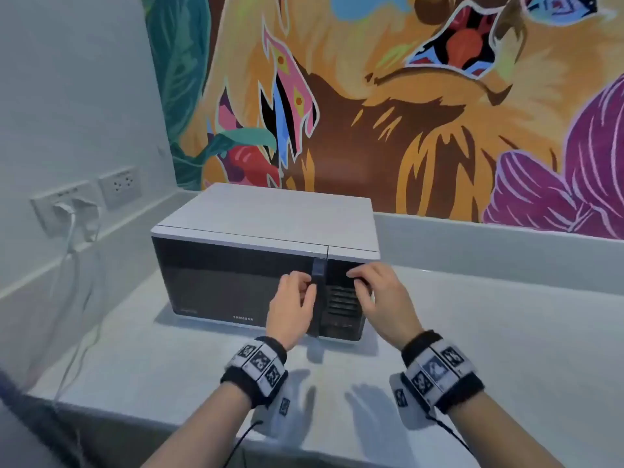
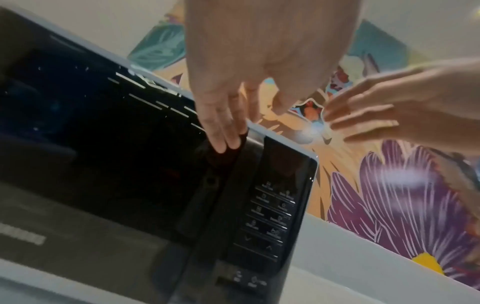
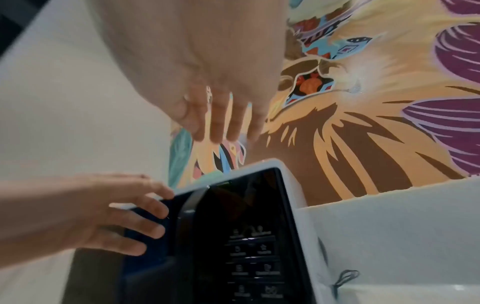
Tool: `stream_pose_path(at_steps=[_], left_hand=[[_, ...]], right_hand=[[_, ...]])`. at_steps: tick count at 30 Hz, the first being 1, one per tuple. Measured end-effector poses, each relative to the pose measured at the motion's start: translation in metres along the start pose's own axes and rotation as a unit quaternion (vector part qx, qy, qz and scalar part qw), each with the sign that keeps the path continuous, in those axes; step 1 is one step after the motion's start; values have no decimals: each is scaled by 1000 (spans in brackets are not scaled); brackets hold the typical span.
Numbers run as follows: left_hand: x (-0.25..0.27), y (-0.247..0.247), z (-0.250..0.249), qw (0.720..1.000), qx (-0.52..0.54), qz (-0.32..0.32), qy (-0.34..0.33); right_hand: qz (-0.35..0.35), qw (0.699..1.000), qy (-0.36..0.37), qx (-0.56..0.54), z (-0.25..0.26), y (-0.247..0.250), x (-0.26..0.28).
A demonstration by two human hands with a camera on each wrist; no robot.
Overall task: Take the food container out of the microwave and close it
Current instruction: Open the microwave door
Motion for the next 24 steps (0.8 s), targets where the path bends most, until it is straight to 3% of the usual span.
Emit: stream_pose_path(at_steps=[2, 5, 7, 24], left_hand=[[-14, -15, 1, 997, 15, -4, 78], [-25, -39, 13, 976, 84, 29, 199], [-25, -45, 20, 964, 124, 44, 230], [-11, -41, 24, 975, 123, 36, 180]], right_hand=[[-9, 995, -2, 103, -3, -11, -23], [96, 975, -8, 199, -13, -48, -37], [118, 966, -4, 230, -21, -64, -32], [131, 973, -3, 188, -26, -66, -30]])
Point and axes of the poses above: each hand's wrist, its own x-axis away from the middle knuckle, its own y-axis out of the back of the hand, z = x × y, the point moved 7 cm from there along -x, towards the middle knuckle, and after that the axes turned 11 degrees about x, right-handed, at the moved point
